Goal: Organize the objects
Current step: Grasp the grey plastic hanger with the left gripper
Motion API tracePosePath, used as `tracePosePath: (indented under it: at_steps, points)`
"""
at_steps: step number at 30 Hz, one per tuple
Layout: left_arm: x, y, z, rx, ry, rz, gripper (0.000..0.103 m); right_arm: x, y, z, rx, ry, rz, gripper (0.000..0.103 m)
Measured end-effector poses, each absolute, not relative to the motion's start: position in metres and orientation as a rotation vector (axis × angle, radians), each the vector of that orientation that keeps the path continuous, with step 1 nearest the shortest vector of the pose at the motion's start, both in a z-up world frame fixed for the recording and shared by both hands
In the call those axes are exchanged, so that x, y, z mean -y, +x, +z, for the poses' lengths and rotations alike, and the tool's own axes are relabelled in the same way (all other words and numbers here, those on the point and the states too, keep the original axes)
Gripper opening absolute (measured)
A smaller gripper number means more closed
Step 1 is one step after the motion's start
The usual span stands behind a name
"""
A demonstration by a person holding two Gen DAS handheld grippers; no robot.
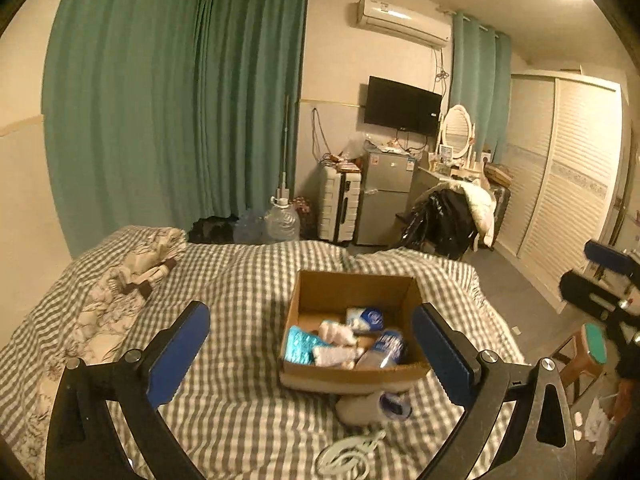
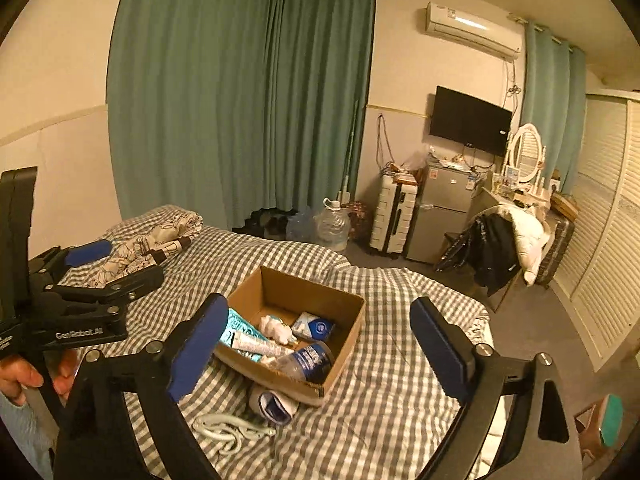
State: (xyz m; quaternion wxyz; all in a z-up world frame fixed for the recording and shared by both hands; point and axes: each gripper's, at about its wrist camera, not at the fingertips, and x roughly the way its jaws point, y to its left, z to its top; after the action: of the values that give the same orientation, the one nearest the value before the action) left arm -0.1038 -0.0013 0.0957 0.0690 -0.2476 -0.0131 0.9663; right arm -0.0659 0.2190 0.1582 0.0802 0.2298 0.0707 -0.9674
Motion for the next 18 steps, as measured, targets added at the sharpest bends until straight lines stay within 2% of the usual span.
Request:
tracePosePath:
  at_steps: [4,12,18]
  points:
    - [0.006,-0.082,0.077,0.020,-0.753,2.939,0.103,-0.222,-0.047,0.147,-0.167,0.682,-2.900,0.103]
    - [-0.002,-0.065,0.019,0.006,-0.809,2.965,0.103,-0.228,-0.051,0.082,-0.150,0.739,-2.963,0.103]
    - [-0.018,-0.080,-0.049,-0.032,-1.040,2.906,0.103,-0.233,-0.079,0.009,-0.138,0.923,-2.944,0.103]
